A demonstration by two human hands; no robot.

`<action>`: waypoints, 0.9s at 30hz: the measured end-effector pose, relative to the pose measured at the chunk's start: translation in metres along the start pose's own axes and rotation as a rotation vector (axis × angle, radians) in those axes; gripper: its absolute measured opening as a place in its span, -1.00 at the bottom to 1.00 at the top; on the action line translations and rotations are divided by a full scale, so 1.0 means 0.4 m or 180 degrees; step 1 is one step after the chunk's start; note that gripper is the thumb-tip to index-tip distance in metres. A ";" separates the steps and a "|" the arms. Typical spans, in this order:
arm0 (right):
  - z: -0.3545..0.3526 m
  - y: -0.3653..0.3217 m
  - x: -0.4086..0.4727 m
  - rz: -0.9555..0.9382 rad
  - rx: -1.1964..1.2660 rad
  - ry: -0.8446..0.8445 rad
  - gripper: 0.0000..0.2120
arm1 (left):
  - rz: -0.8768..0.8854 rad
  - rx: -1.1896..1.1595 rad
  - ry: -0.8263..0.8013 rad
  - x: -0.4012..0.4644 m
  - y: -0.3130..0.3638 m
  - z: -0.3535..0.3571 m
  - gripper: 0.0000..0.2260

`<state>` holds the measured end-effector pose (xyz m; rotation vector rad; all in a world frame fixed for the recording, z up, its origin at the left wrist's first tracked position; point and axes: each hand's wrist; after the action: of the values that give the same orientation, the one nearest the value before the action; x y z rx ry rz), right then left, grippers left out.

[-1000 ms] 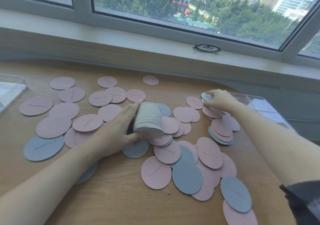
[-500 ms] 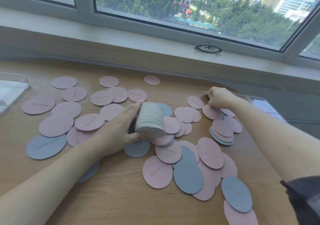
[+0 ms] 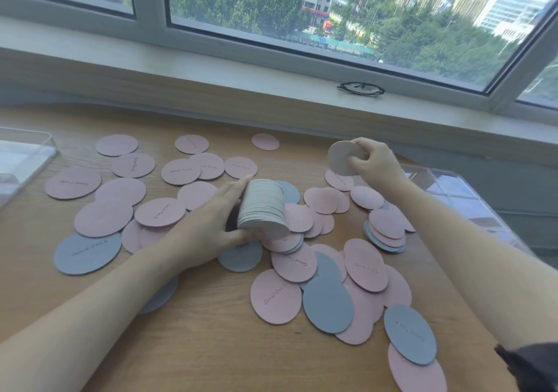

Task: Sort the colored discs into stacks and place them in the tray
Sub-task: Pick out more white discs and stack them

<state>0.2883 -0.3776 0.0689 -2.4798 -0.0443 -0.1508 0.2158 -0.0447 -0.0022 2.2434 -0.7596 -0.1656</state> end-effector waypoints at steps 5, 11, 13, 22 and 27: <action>0.083 -0.111 -0.058 -0.0392 0.1180 -0.0228 -0.79 | 0.0018 -0.0396 0.0005 -0.001 0.004 -0.003 -0.14; 0.219 -0.176 -0.132 -0.0684 0.1291 -0.0535 -0.76 | 0.0078 -0.0641 0.0090 -0.004 0.003 -0.004 -0.04; 0.255 -0.177 -0.150 -0.0785 0.1139 -0.0650 -0.75 | 0.0047 -0.0557 0.0118 -0.004 0.001 -0.001 0.01; 0.265 -0.216 -0.203 -0.0402 0.0706 -0.1468 -0.28 | -0.0206 0.0351 -0.0004 -0.010 0.025 -0.002 0.00; 0.263 -0.239 -0.225 -0.0509 0.0706 -0.1377 -0.18 | -0.0376 0.1258 0.0282 -0.017 0.051 0.000 -0.05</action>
<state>0.2027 -0.2373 0.0337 -2.2422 -0.4194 0.3097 0.2004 -0.0520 0.0111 2.6519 -0.6555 0.0320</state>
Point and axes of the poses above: each hand's wrist, its own x-axis towards the middle knuckle, its own z-axis out of the palm, y = z × x, and after that the axes turned 9 degrees about -y, right-handed
